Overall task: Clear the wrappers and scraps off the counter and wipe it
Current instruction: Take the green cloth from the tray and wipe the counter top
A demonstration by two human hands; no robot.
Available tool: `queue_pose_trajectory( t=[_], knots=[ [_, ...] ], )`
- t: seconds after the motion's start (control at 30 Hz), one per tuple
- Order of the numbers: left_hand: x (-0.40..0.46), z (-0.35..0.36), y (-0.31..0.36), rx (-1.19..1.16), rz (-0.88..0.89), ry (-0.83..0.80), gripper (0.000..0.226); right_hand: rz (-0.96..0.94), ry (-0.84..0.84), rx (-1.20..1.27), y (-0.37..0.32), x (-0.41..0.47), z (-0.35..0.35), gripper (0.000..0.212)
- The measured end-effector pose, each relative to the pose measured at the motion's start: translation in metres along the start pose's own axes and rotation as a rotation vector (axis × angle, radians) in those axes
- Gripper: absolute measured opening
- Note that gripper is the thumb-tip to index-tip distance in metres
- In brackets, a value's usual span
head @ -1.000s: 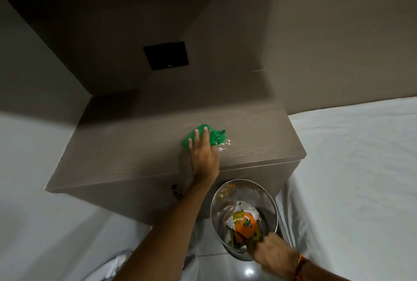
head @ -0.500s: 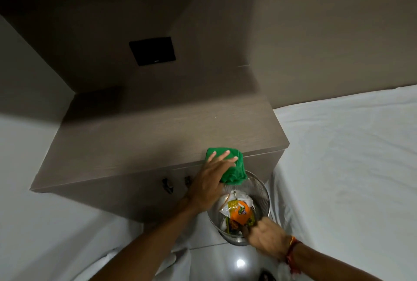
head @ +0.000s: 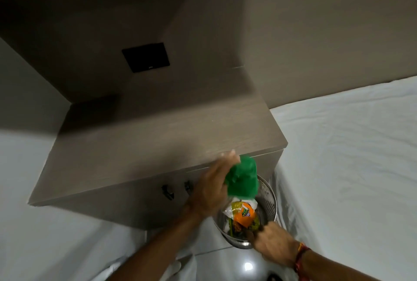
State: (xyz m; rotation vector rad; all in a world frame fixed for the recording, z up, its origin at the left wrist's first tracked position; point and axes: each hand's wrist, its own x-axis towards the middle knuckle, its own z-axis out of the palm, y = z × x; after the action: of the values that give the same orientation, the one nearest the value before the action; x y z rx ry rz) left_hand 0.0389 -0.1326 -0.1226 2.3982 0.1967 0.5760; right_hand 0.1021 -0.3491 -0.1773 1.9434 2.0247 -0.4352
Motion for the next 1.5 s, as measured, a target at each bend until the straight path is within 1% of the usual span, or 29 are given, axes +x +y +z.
queue_pose_trajectory(
  t=[0.03, 0.07, 0.1, 0.13, 0.2, 0.3, 0.37, 0.43, 0.53, 0.6, 0.67, 0.73, 0.77, 0.8, 0.83, 0.87, 0.93, 0.97, 1.0, 1.03, 1.1, 1.13, 1.2, 1.23, 1.3, 1.37, 1.4, 1.47, 1.5],
  knots=[
    [0.024, -0.016, 0.000, -0.018, -0.027, 0.103, 0.054, -0.014, -0.026, 0.009, 0.001, 0.000, 0.002, 0.033],
    [0.048, -0.032, -0.003, -0.018, -0.100, 0.187, 0.055, -0.025, -0.014, 0.018, 0.002, -0.001, -0.001, 0.034],
    [0.071, -0.048, -0.010, 0.010, -0.204, 0.236, 0.054, -0.020, -0.010, 0.014, 0.003, -0.002, -0.006, 0.034],
    [0.092, -0.061, -0.019, 0.066, -0.294, 0.243, 0.051, -0.011, 0.018, -0.007, 0.004, -0.002, -0.011, 0.033],
    [0.121, -0.071, -0.040, 0.166, -0.374, 0.155, 0.046, -0.006, -0.038, 0.025, 0.002, 0.000, -0.010, 0.033],
    [0.135, -0.047, -0.061, 0.245, -0.446, -0.021, 0.047, 0.008, -0.011, 0.052, 0.006, 0.003, -0.002, 0.034],
    [0.134, -0.025, -0.066, 0.304, -0.482, -0.042, 0.048, -0.024, -0.006, 0.033, 0.006, 0.000, -0.003, 0.028],
    [0.129, -0.016, -0.063, 0.320, -0.448, -0.073, 0.047, -0.016, 0.029, 0.028, 0.006, -0.003, -0.004, 0.027],
    [0.106, -0.021, -0.053, 0.307, -0.321, -0.189, 0.050, -0.002, 0.079, 0.088, 0.006, -0.004, -0.005, 0.022],
    [0.078, -0.022, -0.043, 0.318, -0.186, -0.240, 0.058, 0.002, 0.055, 0.089, 0.005, -0.002, -0.005, 0.021],
    [0.041, -0.014, -0.033, 0.352, -0.042, -0.245, 0.064, 0.007, 0.033, 0.063, 0.003, -0.002, -0.007, 0.019],
    [0.001, 0.001, -0.031, 0.408, 0.128, -0.308, 0.058, 0.003, -0.012, 0.054, 0.001, 0.000, -0.008, 0.021],
    [-0.018, 0.008, -0.031, 0.450, 0.195, -0.376, 0.053, 0.000, 0.014, 0.028, 0.001, 0.002, -0.007, 0.024],
    [-0.035, 0.015, -0.034, 0.491, 0.225, -0.454, 0.052, 0.002, 0.030, 0.014, 0.000, 0.004, -0.006, 0.027],
    [-0.049, 0.022, -0.038, 0.517, 0.215, -0.523, 0.054, 0.001, 0.020, 0.020, -0.002, 0.007, -0.003, 0.030],
    [-0.063, 0.028, -0.043, 0.523, 0.168, -0.552, 0.056, -0.015, 0.016, 0.012, -0.005, 0.012, 0.004, 0.032],
    [-0.080, 0.035, -0.051, 0.506, 0.037, -0.560, 0.053, -0.049, 0.067, -0.002, -0.011, 0.021, 0.019, 0.033],
    [-0.088, 0.038, -0.052, 0.476, -0.035, -0.555, 0.053, -0.062, 0.060, 0.007, -0.014, 0.024, 0.026, 0.031],
    [-0.095, 0.039, -0.051, 0.433, -0.107, -0.501, 0.055, -0.081, 0.048, 0.002, -0.016, 0.027, 0.030, 0.030],
    [-0.103, 0.039, -0.050, 0.369, -0.190, -0.411, 0.059, -0.095, 0.046, -0.023, -0.020, 0.032, 0.039, 0.030],
    [-0.116, 0.037, -0.042, 0.208, -0.344, -0.203, 0.067, -0.084, 0.093, -0.014, -0.025, 0.041, 0.062, 0.043],
    [-0.128, 0.040, -0.043, 0.148, -0.421, -0.118, 0.068, -0.107, 0.072, -0.003, -0.028, 0.051, 0.083, 0.045],
    [-0.160, 0.050, -0.053, 0.090, -0.559, -0.001, 0.066, -0.123, -0.018, -0.050, -0.037, 0.070, 0.131, 0.028],
    [-0.178, 0.059, -0.061, 0.069, -0.624, 0.052, 0.065, -0.128, -0.003, -0.044, -0.040, 0.081, 0.157, 0.020],
    [-0.216, 0.083, -0.084, 0.042, -0.734, 0.124, 0.065, -0.145, 0.035, 0.001, -0.046, 0.105, 0.214, 0.020],
    [-0.254, 0.112, -0.111, 0.033, -0.804, 0.148, 0.065, -0.096, 0.053, 0.053, -0.051, 0.126, 0.261, 0.016],
    [-0.274, 0.130, -0.124, 0.016, -0.842, 0.154, 0.065, -0.073, 0.125, 0.049, -0.053, 0.138, 0.286, 0.017],
    [-0.312, 0.163, -0.144, -0.020, -0.898, 0.163, 0.061, -0.020, 0.265, 0.078, -0.060, 0.158, 0.334, 0.034],
    [-0.328, 0.176, -0.152, -0.033, -0.907, 0.171, 0.056, 0.019, 0.285, 0.114, -0.063, 0.167, 0.348, 0.037]
  ],
)
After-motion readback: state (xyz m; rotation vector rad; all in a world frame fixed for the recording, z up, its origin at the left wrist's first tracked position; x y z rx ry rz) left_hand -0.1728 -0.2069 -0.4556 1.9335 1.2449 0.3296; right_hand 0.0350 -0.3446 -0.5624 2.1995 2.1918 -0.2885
